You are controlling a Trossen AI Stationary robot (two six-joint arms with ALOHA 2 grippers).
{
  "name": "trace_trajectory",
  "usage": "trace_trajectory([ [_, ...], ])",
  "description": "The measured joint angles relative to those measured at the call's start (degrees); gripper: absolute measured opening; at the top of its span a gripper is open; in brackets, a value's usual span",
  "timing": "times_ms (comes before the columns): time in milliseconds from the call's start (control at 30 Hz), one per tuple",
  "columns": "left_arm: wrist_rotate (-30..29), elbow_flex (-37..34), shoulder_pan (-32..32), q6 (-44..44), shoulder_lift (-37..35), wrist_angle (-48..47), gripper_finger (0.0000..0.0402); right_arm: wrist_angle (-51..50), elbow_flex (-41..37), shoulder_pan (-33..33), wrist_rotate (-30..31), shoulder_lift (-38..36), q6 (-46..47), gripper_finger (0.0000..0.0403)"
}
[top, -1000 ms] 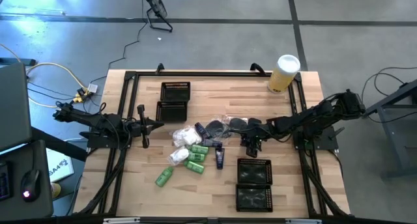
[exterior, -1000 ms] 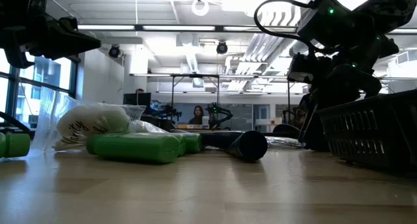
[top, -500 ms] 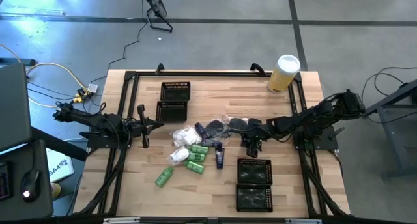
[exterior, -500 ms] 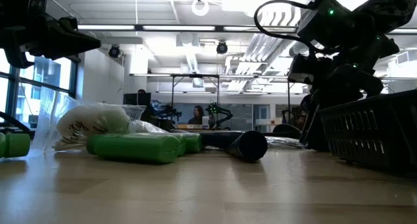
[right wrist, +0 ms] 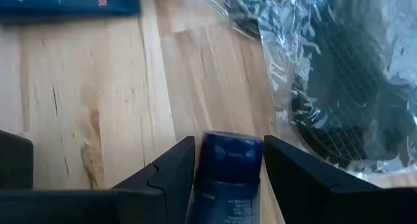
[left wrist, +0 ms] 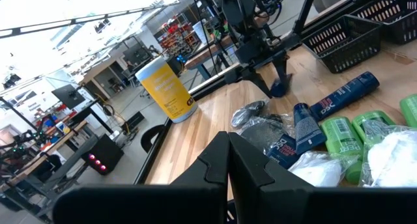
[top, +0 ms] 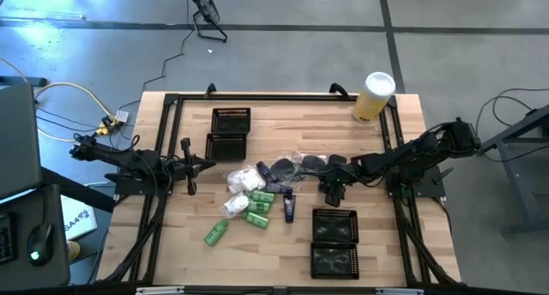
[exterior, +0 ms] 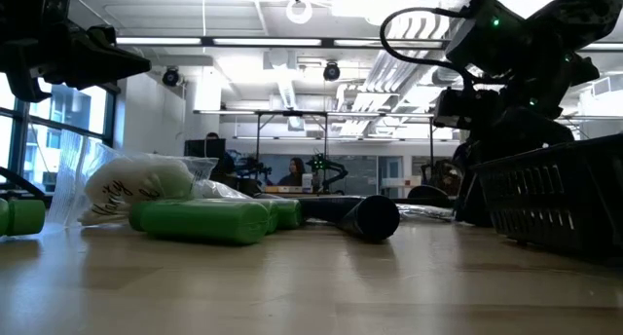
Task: Pick & Place Travel size toiletries
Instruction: Put the blue shave cream into the middle bottom black basket
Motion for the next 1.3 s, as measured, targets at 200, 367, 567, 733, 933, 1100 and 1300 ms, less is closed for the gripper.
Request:
trace_trajectory([
  [200, 0.00, 0.00, 0.01, 0.00, 0.00, 0.00, 0.0000, 1.05, 0.02, -0.02, 0.09, 0.00, -0.05, 0.0161],
  [367, 0.00, 0.00, -0.01, 0.00, 0.01, 0.00, 0.0000, 0.77, 0.02, 0.01, -0.74, 0.00, 0.72, 0.0146],
  [567, 0.00, 0.00, -0.01, 0.00, 0.02, 0.00, 0.0000, -0.31, 0.09, -0.02, -0.72, 0.00, 3.41, 0.0142],
  [733, 0.00, 0.00, 0.01, 0.00, 0.00, 0.00, 0.0000, -1.22, 0.00, -0.02, -0.89, 0.02, 3.12, 0.0148],
  [933, -0.01, 0.00, 0.00, 0.00, 0.00, 0.00, 0.0000, -1.02, 0.00, 0.01, -0.76, 0.00, 2.99, 0.0129],
  [1100, -0.01, 0.00, -0.01, 0.00, 0.01, 0.00, 0.0000, -0.69, 0.00, -0.01, -0.72, 0.02, 3.21, 0.0130],
  [1300, 0.00, 0.00, 0.01, 0.00, 0.00, 0.00, 0.0000, -0.63, 0.00, 0.00, -0.57, 0.00, 3.36, 0.0132],
])
